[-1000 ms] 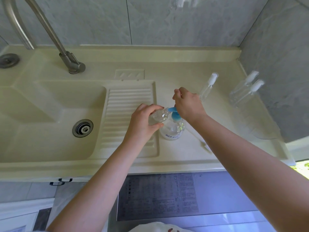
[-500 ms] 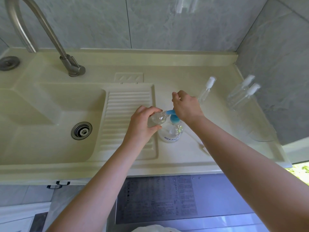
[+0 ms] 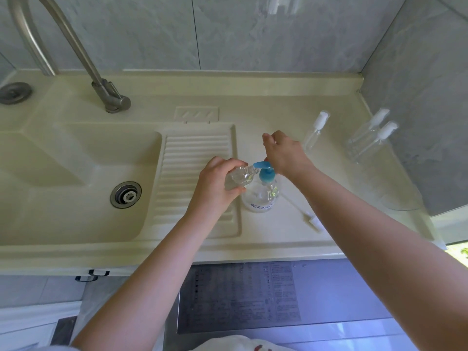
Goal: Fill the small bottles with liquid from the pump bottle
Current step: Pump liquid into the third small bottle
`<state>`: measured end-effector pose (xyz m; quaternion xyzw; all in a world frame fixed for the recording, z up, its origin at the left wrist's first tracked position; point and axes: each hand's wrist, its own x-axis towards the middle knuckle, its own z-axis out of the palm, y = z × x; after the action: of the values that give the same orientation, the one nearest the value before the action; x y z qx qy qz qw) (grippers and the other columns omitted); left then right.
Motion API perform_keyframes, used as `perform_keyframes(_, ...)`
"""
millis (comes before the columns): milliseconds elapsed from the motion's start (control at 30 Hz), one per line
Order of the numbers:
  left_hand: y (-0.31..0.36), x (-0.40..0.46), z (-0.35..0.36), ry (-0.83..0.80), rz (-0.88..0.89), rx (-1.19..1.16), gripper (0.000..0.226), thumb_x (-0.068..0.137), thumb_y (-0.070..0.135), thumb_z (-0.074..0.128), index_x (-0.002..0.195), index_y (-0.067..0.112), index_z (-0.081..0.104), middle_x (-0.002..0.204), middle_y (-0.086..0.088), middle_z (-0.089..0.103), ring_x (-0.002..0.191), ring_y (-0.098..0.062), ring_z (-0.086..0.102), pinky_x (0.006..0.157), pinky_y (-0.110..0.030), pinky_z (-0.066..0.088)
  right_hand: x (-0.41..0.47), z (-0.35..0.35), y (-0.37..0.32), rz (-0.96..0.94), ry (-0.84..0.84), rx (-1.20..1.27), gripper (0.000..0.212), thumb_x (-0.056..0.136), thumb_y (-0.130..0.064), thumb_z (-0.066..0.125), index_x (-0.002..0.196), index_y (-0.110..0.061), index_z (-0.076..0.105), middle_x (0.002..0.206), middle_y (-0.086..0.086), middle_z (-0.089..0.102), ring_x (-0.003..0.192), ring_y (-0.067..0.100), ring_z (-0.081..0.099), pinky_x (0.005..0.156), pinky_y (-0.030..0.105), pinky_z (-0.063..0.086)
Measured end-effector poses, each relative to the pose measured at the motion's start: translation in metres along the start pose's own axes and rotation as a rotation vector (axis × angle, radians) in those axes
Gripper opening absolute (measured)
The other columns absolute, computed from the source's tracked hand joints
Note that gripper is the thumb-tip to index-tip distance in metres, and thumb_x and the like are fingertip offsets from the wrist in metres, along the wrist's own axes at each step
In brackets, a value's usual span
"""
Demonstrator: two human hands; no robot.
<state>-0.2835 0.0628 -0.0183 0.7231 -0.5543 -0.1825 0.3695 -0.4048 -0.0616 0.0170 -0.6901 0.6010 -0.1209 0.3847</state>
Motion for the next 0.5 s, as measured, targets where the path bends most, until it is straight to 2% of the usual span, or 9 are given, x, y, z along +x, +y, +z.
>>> perform_keyframes(67, 0.000, -0.001, -0.001, 0.005, -0.001, -0.005, 0.052, 0.066, 0.009, 0.086, 0.112, 0.024, 0.069, 0.097, 0.006, 0.053, 0.091, -0.011, 0.055, 0.089, -0.018, 0.041, 0.000, -0.005, -0.002, 0.009, -0.056, 0.009, 0.038, 0.096, -0.039, 0.033, 0.108, -0.011, 0.055, 0.107, 0.015, 0.066, 0.103, 0.035, 0.062, 0.091, 0.048, 0.053)
perform_keyframes(167, 0.002, -0.001, -0.003, 0.014, 0.006, 0.002, 0.051, 0.066, 0.009, 0.086, 0.112, 0.024, 0.070, 0.098, 0.003, 0.055, 0.090, -0.010, 0.055, 0.088, -0.016, 0.040, -0.002, -0.010, 0.000, 0.030, -0.089, -0.003, 0.035, 0.090, -0.045, 0.036, 0.103, -0.019, 0.055, 0.106, 0.012, 0.068, 0.099, 0.030, 0.064, 0.088, 0.045, 0.056)
perform_keyframes(267, 0.003, -0.002, -0.003, 0.023, 0.006, -0.003, 0.051, 0.066, 0.010, 0.085, 0.112, 0.024, 0.070, 0.098, 0.002, 0.055, 0.088, -0.008, 0.054, 0.084, -0.007, 0.036, -0.005, -0.005, 0.009, -0.045, -0.044, -0.036, 0.033, 0.099, -0.040, 0.037, 0.117, -0.018, 0.056, 0.106, 0.013, 0.069, 0.096, 0.029, 0.062, 0.078, 0.034, 0.052)
perform_keyframes(333, 0.003, -0.001, -0.002, 0.024, 0.009, -0.006, 0.051, 0.066, 0.010, 0.086, 0.113, 0.024, 0.069, 0.099, 0.002, 0.055, 0.087, -0.007, 0.054, 0.084, -0.006, 0.036, -0.009, -0.001, 0.012, -0.095, 0.000, -0.074, 0.033, 0.103, -0.034, 0.034, 0.119, -0.015, 0.056, 0.106, 0.012, 0.066, 0.095, 0.031, 0.060, 0.080, 0.036, 0.049)
perform_keyframes(400, 0.003, -0.001, -0.002, 0.023, 0.011, -0.011, 0.051, 0.066, 0.010, 0.086, 0.113, 0.024, 0.069, 0.099, 0.002, 0.055, 0.087, -0.007, 0.054, 0.086, -0.008, 0.037, -0.011, 0.006, 0.015, -0.120, 0.035, -0.093, 0.032, 0.101, -0.032, 0.029, 0.112, -0.018, 0.056, 0.106, 0.010, 0.065, 0.097, 0.034, 0.061, 0.087, 0.042, 0.051)
perform_keyframes(500, 0.002, 0.002, -0.001, 0.012, 0.008, 0.002, 0.052, 0.066, 0.009, 0.085, 0.113, 0.025, 0.069, 0.100, 0.003, 0.054, 0.090, -0.006, 0.054, 0.087, -0.011, 0.038, -0.014, 0.011, 0.012, -0.102, 0.065, -0.128, 0.030, 0.098, -0.027, 0.025, 0.105, -0.024, 0.054, 0.100, 0.004, 0.064, 0.091, 0.035, 0.061, 0.084, 0.043, 0.052)
